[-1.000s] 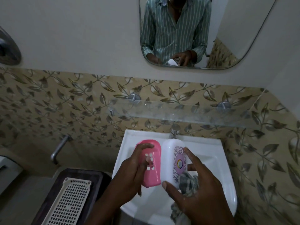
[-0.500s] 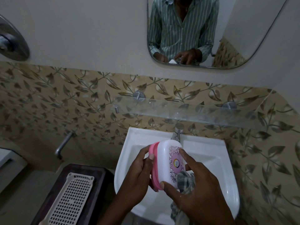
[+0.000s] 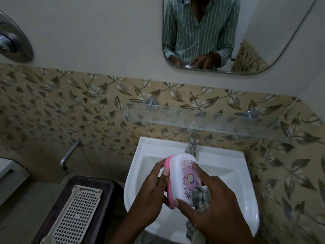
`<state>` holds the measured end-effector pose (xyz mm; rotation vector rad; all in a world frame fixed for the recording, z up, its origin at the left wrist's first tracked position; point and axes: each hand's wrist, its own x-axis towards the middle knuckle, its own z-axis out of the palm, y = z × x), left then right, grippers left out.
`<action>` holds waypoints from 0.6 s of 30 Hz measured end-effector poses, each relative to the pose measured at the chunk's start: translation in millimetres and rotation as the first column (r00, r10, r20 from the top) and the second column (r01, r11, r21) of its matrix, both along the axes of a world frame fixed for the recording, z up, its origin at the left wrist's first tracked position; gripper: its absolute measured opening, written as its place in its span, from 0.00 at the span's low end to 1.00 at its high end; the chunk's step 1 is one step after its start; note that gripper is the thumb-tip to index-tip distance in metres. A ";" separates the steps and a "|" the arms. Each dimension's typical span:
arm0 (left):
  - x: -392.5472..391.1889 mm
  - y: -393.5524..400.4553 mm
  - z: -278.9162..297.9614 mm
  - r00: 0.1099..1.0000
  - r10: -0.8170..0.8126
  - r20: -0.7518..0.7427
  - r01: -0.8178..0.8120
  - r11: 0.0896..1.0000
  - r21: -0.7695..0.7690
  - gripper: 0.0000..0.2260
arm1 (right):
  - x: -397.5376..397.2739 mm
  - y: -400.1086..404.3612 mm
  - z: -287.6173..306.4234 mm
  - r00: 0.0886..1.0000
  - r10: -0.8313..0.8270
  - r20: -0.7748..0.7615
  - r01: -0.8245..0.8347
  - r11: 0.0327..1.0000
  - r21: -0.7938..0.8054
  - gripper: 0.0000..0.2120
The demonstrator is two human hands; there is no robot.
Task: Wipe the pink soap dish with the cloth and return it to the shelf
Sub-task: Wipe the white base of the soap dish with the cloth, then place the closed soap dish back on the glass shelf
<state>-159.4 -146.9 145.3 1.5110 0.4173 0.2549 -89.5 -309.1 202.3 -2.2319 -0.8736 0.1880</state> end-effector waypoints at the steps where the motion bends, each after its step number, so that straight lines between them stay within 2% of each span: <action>1: 0.0 -0.9 -0.1 1.000 -0.003 0.009 0.003 1.000 0.008 0.19 | -0.1 -0.2 -1.0 1.000 0.005 0.012 -0.005 1.000 -0.001 0.47; 4: -0.1 -4.0 0.0 1.000 -0.002 0.020 0.002 1.000 0.016 0.19 | 0.1 -1.4 -3.0 0.999 0.011 0.030 -0.011 1.000 -0.003 0.47; 7: 0.6 -6.1 2.1 1.000 0.023 0.001 -0.023 0.999 -0.045 0.19 | 2.4 -3.3 -4.8 0.999 0.025 0.034 -0.025 1.000 -0.004 0.47; 12: 6.5 -4.1 9.0 0.984 0.095 -0.149 -0.112 0.988 -0.108 0.27 | 7.7 -5.2 -7.4 0.996 0.083 0.018 -0.082 0.995 -0.054 0.45; 16: 11.3 2.4 12.4 0.964 0.122 -0.236 -0.173 0.962 -0.210 0.19 | 16.5 -8.4 -9.9 0.984 0.176 -0.007 -0.175 0.976 -0.129 0.46; 18: 13.2 4.8 13.9 0.964 0.143 -0.226 -0.201 0.944 -0.261 0.18 | 20.4 -9.8 -8.0 0.990 0.118 -0.080 -0.127 0.985 -0.115 0.45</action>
